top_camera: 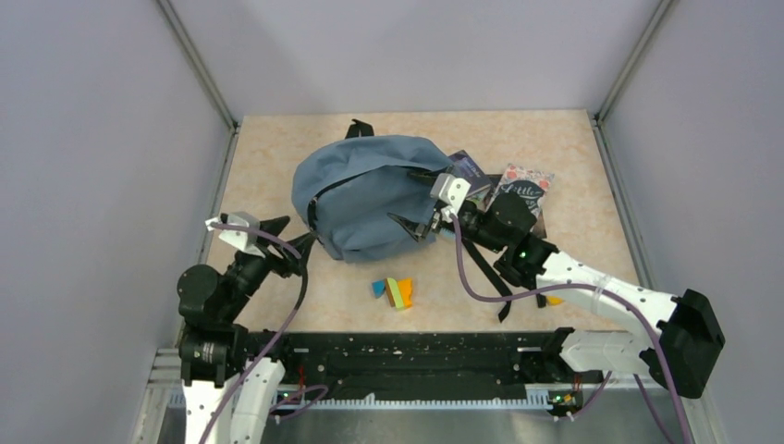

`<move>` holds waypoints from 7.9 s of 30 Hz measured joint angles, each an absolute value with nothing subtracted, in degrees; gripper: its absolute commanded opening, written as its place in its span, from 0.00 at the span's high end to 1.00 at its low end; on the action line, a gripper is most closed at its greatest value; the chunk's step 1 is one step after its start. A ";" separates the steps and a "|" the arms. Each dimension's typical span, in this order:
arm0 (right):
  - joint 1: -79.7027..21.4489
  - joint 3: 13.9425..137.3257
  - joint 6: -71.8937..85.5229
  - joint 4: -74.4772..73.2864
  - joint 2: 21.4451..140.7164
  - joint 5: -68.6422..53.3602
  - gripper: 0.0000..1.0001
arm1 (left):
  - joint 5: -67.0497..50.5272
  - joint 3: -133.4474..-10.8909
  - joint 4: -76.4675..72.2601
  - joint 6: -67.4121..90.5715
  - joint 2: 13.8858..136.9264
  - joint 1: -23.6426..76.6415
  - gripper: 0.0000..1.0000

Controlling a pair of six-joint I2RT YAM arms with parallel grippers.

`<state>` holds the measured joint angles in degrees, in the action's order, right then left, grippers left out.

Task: Pack the student bag
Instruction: Unzip the student bag at the center of the board.

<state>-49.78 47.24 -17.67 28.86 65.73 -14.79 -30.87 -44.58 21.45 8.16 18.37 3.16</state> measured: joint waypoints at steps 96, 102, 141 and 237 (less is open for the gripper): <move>-67.24 60.84 -1.80 51.99 95.00 -1.43 1.00 | -32.93 -38.44 15.84 7.57 26.59 3.49 1.00; -67.24 58.24 -1.80 55.33 94.21 -0.84 1.00 | -27.46 -38.44 16.58 7.55 26.35 3.81 1.00; -67.29 42.65 -9.30 54.57 72.71 19.75 1.00 | -16.45 -38.50 17.63 7.42 27.66 4.19 1.00; -52.18 48.88 12.53 33.85 74.43 4.19 1.00 | 41.01 -64.62 11.51 -39.88 62.30 55.33 1.00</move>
